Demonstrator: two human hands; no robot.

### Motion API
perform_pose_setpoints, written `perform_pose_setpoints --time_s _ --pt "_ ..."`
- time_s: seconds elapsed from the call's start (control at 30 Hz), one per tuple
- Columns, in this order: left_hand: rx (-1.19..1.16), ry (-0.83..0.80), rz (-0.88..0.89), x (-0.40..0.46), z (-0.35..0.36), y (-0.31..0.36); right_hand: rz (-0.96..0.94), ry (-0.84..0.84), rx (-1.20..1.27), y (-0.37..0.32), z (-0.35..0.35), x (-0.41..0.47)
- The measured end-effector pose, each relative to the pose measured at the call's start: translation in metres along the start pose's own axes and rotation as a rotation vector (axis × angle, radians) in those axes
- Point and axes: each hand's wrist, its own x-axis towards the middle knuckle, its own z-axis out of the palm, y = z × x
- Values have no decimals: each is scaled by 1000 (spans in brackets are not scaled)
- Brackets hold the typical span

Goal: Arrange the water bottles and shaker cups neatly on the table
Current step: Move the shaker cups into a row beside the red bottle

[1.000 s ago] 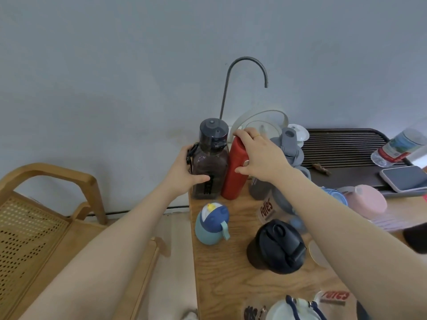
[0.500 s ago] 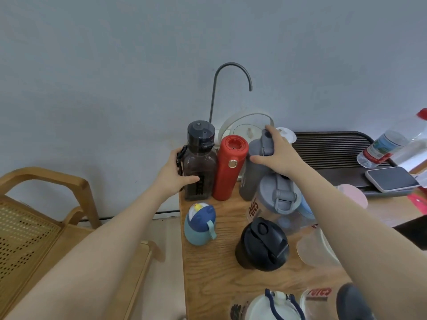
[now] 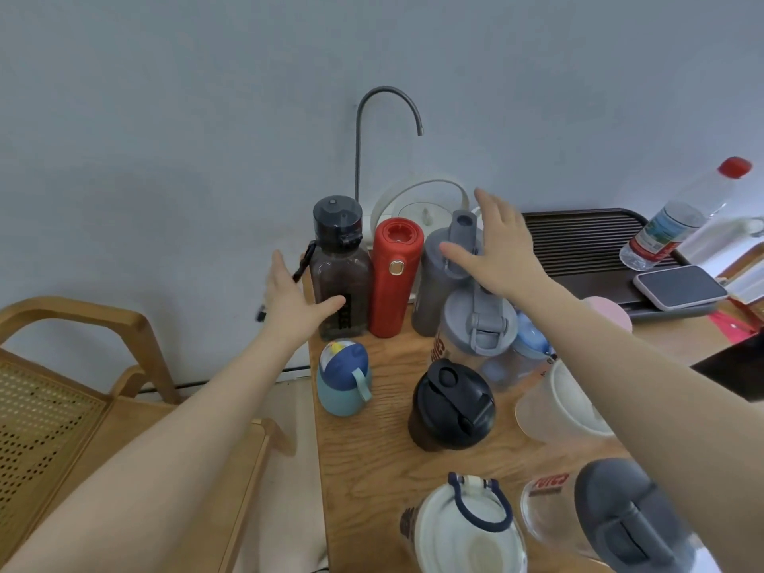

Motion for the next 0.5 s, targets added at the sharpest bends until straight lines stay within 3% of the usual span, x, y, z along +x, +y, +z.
perform_pose_setpoints --time_s 0.07,0.1,0.17,0.23,0.27,0.5 --pt "124 221 201 -24 -6 -1 -188 145 64 -14 -14 -23" --pt "140 217 300 -35 -8 -3 -280 172 73 -19 -18 -35" --pt "151 -39 325 -54 -10 -9 -432 134 30 -24 -21 -54" --pt "231 -316 218 -65 -6 -19 -504 41 -28 -25 -20 -67" --pt "270 -374 190 -68 -2 -24 -506 -19 -36 -25 -19 -70" --pt "268 -305 241 -91 10 -33 -494 -204 31 -27 -18 -79"
